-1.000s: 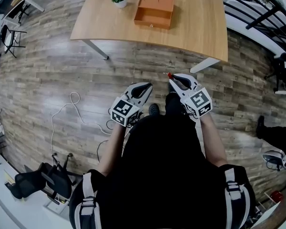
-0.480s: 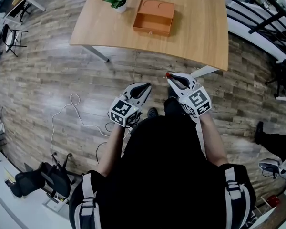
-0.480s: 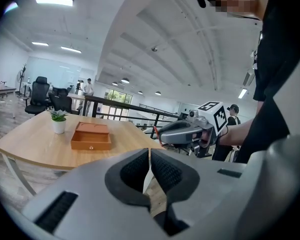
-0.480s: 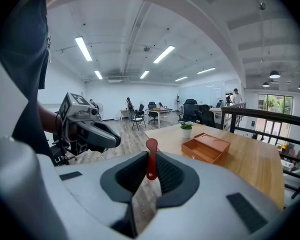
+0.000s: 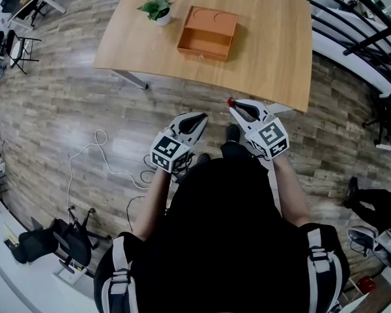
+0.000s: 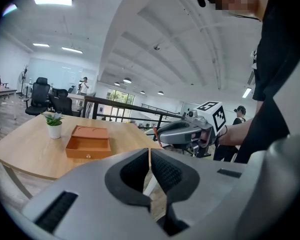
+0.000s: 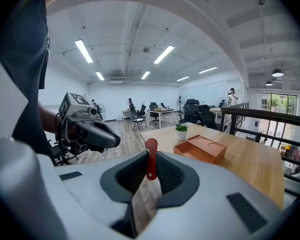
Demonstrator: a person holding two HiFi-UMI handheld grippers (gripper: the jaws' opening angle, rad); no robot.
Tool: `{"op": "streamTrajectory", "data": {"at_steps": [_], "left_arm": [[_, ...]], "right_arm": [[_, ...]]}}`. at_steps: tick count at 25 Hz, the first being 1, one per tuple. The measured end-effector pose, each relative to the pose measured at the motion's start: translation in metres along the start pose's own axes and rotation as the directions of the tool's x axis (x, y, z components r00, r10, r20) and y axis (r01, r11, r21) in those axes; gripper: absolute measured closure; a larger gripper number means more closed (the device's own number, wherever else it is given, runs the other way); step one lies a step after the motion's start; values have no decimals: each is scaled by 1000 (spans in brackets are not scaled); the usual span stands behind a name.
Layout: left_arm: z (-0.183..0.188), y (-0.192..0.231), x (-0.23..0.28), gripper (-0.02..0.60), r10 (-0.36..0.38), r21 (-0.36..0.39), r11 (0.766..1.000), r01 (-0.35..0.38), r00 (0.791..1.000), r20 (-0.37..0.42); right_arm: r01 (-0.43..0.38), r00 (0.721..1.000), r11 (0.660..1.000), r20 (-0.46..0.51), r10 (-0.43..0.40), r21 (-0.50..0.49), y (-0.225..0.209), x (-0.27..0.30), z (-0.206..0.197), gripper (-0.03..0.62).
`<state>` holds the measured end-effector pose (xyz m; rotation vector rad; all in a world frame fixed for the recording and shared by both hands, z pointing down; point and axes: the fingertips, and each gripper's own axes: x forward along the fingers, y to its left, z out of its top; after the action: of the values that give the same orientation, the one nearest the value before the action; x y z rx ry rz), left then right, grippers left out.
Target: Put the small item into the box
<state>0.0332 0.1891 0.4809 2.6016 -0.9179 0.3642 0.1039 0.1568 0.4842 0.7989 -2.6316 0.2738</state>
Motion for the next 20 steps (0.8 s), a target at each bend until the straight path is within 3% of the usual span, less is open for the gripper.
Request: {"op": "streamTrajectory", "data": {"at_steps": [20], "left_arm": [[48, 32, 94, 554, 186, -59, 981, -185, 983, 12]], "right_arm": [[-164, 986, 986, 9, 164, -28, -122, 10, 11, 528]]}}
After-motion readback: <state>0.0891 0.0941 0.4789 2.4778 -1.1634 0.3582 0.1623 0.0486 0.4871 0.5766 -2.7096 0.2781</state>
